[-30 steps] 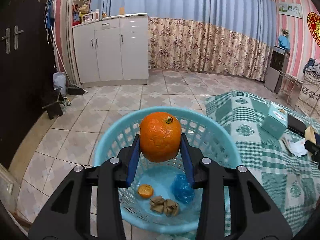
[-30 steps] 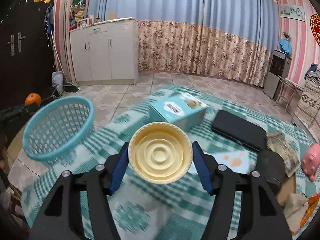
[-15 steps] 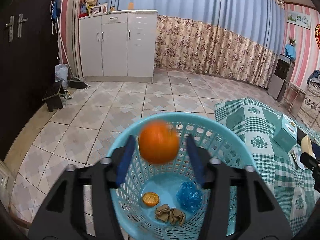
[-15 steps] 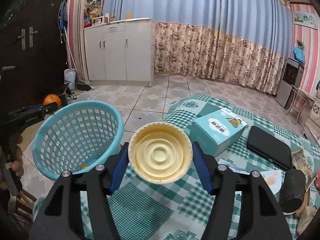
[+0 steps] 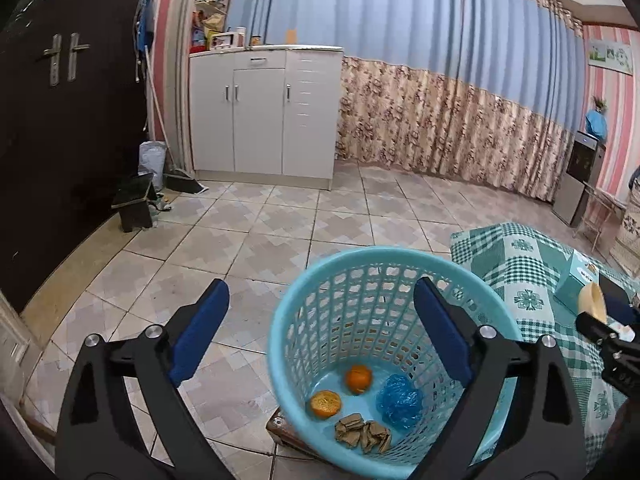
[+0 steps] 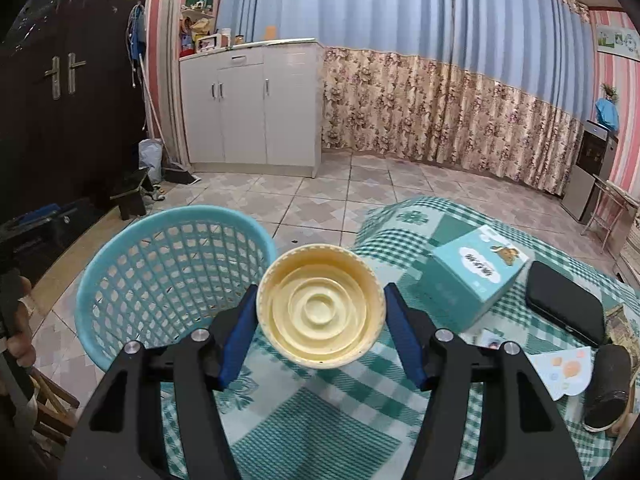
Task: Collect trash
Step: 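Open the right tool over the basket to drop the cream lid, then grasp the printed paper card with the left tool while the right moves to the table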
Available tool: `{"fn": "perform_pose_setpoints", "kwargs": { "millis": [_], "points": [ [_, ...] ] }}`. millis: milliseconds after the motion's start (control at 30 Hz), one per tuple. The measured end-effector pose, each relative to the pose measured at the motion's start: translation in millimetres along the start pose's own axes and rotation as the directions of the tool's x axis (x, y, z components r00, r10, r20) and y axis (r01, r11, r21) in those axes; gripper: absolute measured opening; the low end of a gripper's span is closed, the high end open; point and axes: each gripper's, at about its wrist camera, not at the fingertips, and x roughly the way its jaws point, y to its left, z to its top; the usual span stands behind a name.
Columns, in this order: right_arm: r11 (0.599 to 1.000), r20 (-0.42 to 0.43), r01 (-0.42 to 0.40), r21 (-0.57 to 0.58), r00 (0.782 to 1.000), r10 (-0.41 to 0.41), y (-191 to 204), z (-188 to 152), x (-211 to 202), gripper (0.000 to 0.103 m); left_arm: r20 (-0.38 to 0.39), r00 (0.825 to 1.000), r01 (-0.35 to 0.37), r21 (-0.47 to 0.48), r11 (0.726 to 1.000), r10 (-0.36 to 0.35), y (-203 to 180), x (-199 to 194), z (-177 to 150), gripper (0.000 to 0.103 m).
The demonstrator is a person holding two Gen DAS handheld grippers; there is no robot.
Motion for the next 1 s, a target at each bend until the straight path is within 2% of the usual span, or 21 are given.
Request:
{"fn": "perform_pose_setpoints", "kwargs": {
  "millis": [333,600,667,733,1000],
  "points": [
    [0.997,-0.001,-0.05,-0.063,0.999,0.05,42.0,13.0,28.0,0.062,0.018,0.996,-0.083,0.033,0.996,0.082,14.5,-8.8,-8.7,0.094],
    [0.993,-0.023,-0.095,-0.07,0.995,0.094,59.6,16.2,51.1,0.062,-0.018,0.996,-0.086,-0.005,0.996,0.086,23.4,-2.0,-19.0,0.094],
    [0.991,-0.009,-0.093,-0.092,0.996,0.092,64.8,16.4,50.9,0.066,-0.021,0.995,-0.095,0.005,0.995,0.095,22.6,-1.2,-20.2,0.094],
    [0.991,0.012,-0.084,-0.109,0.996,0.085,68.1,16.7,48.3,0.077,-0.019,0.995,-0.102,0.011,0.995,0.102,21.6,-2.3,-20.9,0.094],
    [0.99,0.045,-0.087,-0.114,0.995,0.092,58.2,15.4,30.7,0.081,-0.008,0.995,-0.101,0.002,0.995,0.101,15.6,-14.1,-17.0,0.094]
  ]
}}
